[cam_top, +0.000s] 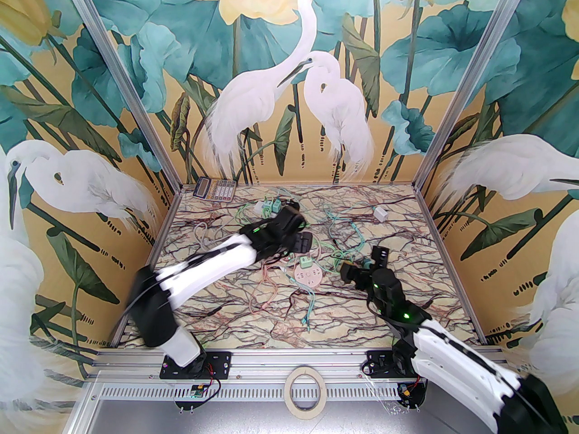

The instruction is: Pull the plug off the socket

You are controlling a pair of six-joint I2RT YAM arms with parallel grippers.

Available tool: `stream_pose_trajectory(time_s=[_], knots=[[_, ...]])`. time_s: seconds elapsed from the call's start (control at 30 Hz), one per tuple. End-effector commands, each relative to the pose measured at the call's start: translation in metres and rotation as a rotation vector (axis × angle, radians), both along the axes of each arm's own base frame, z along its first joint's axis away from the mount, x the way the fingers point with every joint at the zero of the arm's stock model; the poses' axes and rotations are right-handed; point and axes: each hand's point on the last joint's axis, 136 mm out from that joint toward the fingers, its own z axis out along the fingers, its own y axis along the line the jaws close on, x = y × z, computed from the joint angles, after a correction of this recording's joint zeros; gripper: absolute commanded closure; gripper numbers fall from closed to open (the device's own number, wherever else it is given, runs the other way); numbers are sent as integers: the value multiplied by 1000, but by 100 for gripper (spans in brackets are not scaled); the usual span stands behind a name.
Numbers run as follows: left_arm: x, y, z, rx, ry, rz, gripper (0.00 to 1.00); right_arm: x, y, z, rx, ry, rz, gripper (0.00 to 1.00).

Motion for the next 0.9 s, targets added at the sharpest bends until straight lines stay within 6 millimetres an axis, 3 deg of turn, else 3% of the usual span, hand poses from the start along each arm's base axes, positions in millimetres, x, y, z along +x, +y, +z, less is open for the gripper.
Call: stream_pose_trajectory(time_s=[0.0,0.13,0.37,0.53,0.67,0.87], knots=[[-11,-8,-12,-87,29,-22,23,5,37,24,55,-50,164,1],[-40,-28,-23,-173,43,-141,30,7,42,15,37,-18,167,1],[-66,-57,-69,-70,85,-277,41,8,29,17,25,-34,104,1],[-59,-66,-95,-14,119,-270,45,6,23,22,24,-53,84,1],[-43,-54,-112,49,133,-211,45,6,23,23,27,-57,85,1],[-27,-34,-111,58,118,-165,40,5,26,26,39,-56,96,1]])
